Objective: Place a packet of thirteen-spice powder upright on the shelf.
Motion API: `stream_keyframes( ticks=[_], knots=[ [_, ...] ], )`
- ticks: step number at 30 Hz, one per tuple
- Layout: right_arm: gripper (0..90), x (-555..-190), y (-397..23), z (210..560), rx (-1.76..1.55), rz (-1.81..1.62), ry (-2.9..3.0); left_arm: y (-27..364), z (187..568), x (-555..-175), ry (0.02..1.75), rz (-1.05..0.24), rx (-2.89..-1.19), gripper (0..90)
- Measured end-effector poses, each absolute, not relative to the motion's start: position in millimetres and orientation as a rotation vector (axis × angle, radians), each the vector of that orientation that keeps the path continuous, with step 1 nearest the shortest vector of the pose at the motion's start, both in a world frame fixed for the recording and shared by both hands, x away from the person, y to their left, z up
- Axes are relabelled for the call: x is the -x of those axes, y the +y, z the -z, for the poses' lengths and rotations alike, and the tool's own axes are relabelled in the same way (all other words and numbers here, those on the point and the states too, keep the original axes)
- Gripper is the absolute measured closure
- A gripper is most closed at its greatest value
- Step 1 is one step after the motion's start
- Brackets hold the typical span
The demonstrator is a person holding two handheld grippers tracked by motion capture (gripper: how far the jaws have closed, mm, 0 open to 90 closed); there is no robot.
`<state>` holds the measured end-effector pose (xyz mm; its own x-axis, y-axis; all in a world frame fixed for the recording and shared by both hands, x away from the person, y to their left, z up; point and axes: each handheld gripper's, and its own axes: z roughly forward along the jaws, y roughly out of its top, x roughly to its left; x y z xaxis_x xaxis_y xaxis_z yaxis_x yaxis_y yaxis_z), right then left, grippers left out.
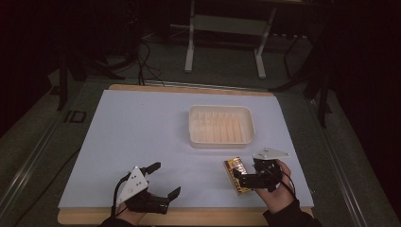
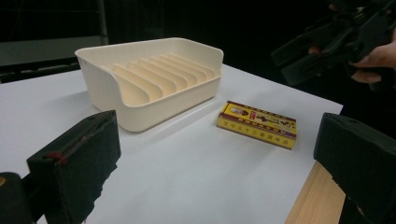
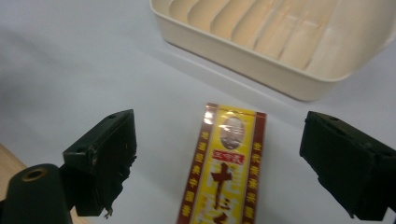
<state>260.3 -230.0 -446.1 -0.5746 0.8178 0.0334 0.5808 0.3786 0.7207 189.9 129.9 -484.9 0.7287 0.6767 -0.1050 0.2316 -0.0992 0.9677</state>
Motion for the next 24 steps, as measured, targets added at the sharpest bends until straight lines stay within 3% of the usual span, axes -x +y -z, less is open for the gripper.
stream_keyframes(
  ticks=[24],
  knots=[
    [14.0, -293.4, -211.1, 499.5, -1.363, -0.802, 2.337, 130.7, 485.4, -190.6, 0.735, -0.424, -1.672, 1.5]
  ],
)
